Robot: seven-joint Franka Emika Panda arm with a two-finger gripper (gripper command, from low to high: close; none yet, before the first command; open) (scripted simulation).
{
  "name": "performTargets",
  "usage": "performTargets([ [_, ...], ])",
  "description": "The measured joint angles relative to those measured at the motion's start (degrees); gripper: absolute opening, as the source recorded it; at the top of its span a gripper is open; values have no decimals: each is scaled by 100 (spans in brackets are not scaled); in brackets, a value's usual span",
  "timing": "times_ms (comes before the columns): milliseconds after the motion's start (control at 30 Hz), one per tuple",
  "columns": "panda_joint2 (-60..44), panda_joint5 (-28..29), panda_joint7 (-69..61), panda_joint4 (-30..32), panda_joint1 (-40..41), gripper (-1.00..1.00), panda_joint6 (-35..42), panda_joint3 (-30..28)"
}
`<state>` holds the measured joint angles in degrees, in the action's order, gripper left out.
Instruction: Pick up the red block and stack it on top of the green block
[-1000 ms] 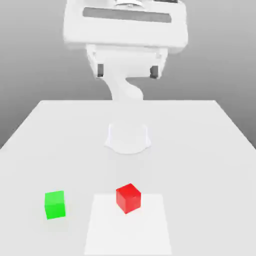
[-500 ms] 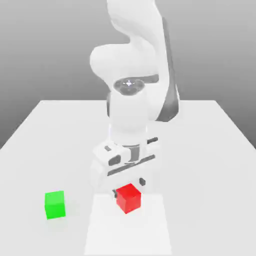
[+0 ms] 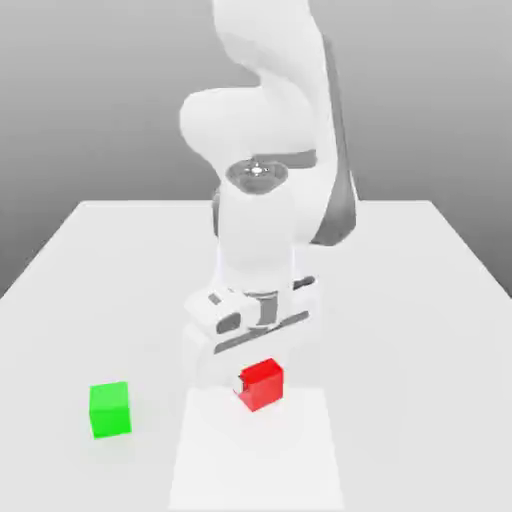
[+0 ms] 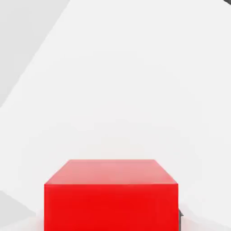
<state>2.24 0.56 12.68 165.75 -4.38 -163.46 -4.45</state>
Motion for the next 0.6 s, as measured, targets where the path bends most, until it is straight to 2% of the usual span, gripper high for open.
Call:
performTargets([
  [333,81,105,792,-977,1844,-100,1050,-1049],
  [500,-816,-502,416,-1102,1932,-100,306,-904],
  [533,-1010,-640,317,-1113,1990,100,129,-819],
  [600,-1010,-640,317,-1113,1990,100,129,-819],
])
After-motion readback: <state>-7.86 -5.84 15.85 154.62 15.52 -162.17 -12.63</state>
